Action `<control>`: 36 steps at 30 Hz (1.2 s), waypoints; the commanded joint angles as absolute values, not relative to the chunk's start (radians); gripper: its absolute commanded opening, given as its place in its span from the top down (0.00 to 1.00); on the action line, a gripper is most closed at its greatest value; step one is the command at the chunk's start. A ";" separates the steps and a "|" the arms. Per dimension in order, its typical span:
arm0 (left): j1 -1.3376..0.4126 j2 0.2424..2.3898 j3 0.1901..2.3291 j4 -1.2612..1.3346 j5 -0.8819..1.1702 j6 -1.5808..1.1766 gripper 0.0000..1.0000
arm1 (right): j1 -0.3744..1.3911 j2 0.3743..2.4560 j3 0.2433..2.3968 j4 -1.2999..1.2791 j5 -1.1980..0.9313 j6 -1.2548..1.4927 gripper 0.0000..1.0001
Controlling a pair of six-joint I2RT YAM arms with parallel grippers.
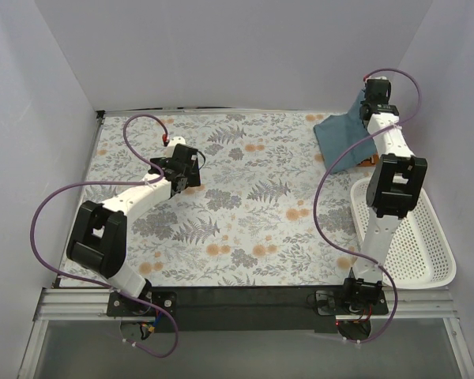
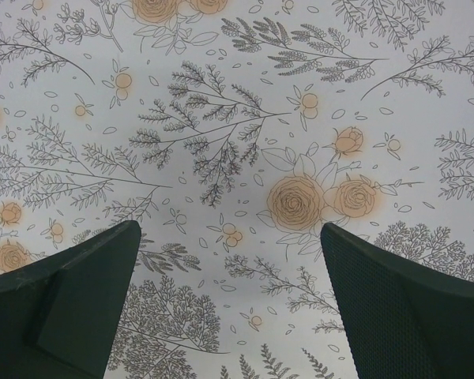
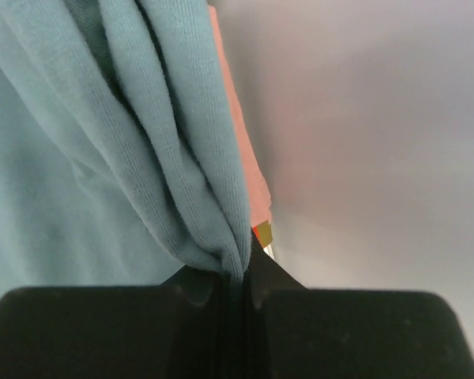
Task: Fold and stack the t-shirts
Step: Neatly place the folded tshirt to the corner, then reset both grippers
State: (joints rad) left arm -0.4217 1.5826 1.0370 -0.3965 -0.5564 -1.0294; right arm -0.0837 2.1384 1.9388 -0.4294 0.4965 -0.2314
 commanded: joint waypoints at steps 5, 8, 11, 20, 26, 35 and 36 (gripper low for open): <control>-0.417 1.586 1.077 -0.408 -0.548 -1.040 0.02 | -0.103 2.230 2.003 -0.307 0.661 -0.244 0.69; -0.417 1.592 1.077 -0.408 -0.545 -1.040 0.02 | -0.103 2.235 2.006 -0.307 0.779 -0.196 0.41; -0.417 1.591 1.075 -0.408 -0.546 -1.042 0.02 | -0.098 2.175 1.971 -0.319 0.796 -0.155 0.30; -0.417 1.523 1.077 -0.408 -0.519 -1.054 0.02 | -0.035 1.772 1.787 -0.460 0.574 -0.048 0.28; -0.417 1.398 1.101 -0.425 -0.465 -1.106 0.02 | -0.035 1.285 1.497 -0.526 0.276 0.072 0.05; -0.419 0.987 1.036 -0.603 -0.350 -1.209 0.02 | -0.022 0.616 1.162 -0.522 0.115 0.093 0.02; -0.419 0.906 0.994 -0.612 -0.356 -1.236 0.02 | -0.011 0.529 1.104 -0.520 0.120 0.104 0.02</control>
State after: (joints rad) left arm -0.4217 1.0615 1.0561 -0.5255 -0.3706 -1.1732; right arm -0.0284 0.6479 1.2102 -0.5083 0.1791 0.0696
